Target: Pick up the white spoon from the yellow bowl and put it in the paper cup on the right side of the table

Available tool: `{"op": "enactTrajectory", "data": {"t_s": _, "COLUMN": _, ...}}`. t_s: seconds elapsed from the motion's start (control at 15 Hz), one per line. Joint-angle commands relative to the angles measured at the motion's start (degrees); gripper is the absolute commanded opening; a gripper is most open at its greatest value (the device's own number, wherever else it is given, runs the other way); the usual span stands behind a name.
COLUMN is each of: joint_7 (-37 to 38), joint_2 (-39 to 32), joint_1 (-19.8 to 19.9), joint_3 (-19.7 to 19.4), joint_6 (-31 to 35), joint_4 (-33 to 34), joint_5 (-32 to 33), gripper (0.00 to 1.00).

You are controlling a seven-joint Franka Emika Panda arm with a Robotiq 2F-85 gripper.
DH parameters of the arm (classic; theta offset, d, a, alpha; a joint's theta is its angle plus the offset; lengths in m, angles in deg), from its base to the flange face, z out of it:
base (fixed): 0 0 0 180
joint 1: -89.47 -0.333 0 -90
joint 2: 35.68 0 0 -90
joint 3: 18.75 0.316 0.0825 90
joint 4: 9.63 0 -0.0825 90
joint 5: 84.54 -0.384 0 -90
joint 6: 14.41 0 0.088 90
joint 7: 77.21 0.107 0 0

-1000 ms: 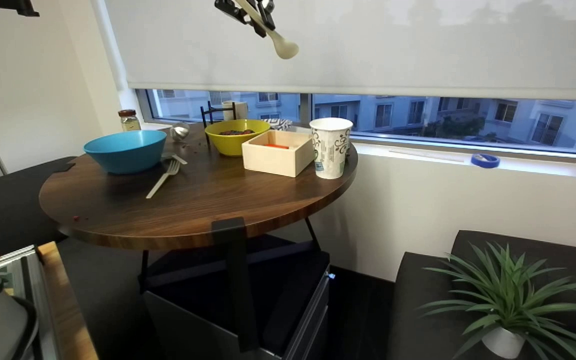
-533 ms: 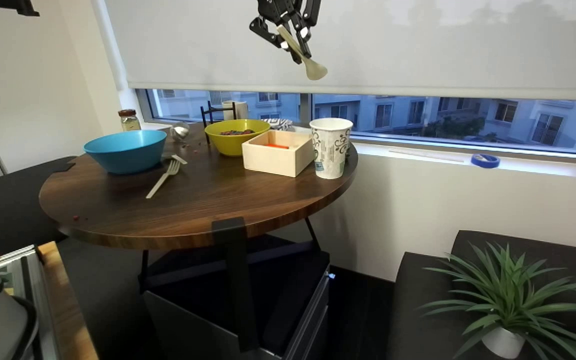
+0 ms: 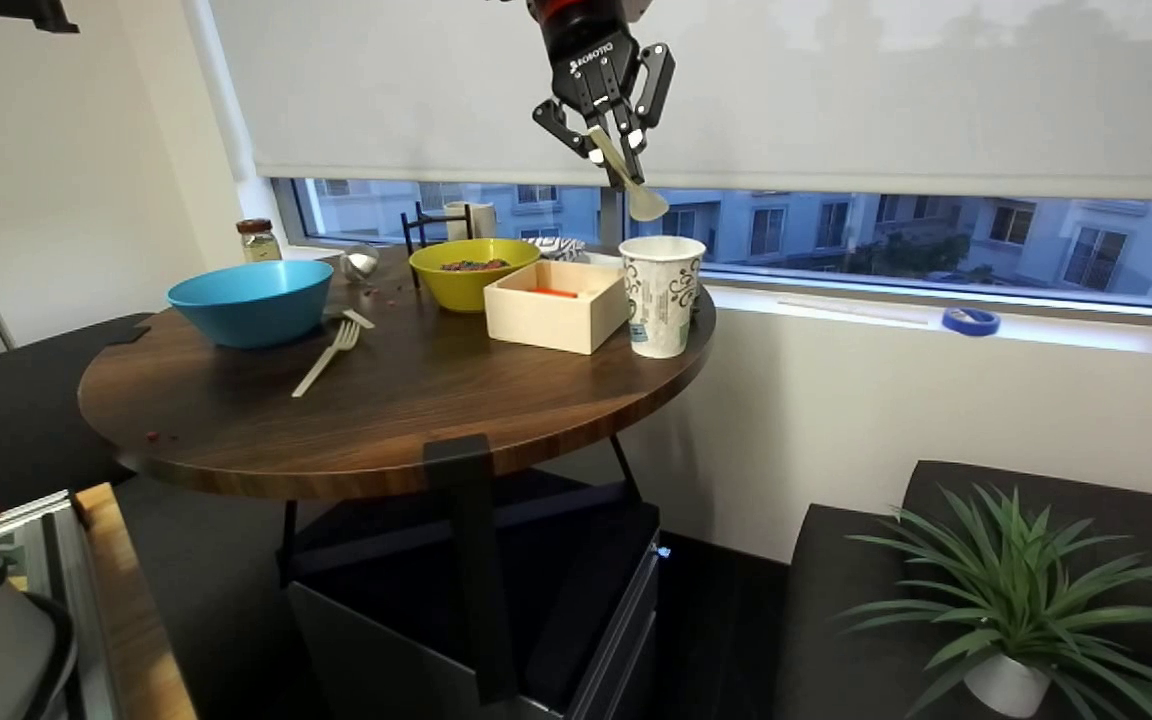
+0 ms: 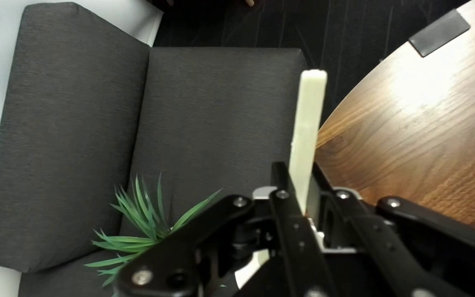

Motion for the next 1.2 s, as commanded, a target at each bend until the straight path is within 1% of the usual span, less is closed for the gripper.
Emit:
{"op": "enactTrajectory", "data": {"t_s": 0.0, "joint_7": -2.71, "joint_2": -3.78, "joint_1": 1.13, "joint_3": -0.01, "joint_6": 0.26, "joint_4": 3.33, "joint_5": -2.25, "gripper": 0.03}}
{"op": "enactTrajectory", "data": {"t_s": 0.6, "joint_7": -6.22, "joint_2": -11.28, "joint_1": 2.16, "joint_3": 0.28, "joint_6": -0.36, "joint_4": 9.24, "joint_5": -5.02, "gripper": 0.03}}
{"op": "enactTrajectory", "data": {"t_s": 1.0, "joint_7": -7.88, "joint_2": -13.99, "joint_1": 2.1, "joint_3": 0.62, "joint_6": -1.18, "joint_4": 11.73, "joint_5": -6.05, "gripper": 0.03}}
{"op": "enactTrajectory", "data": {"t_s": 1.13, "joint_7": -8.4, "joint_2": -14.12, "joint_1": 1.87, "joint_3": 0.92, "joint_6": -1.13, "joint_4": 12.19, "joint_5": -6.35, "gripper": 0.4}}
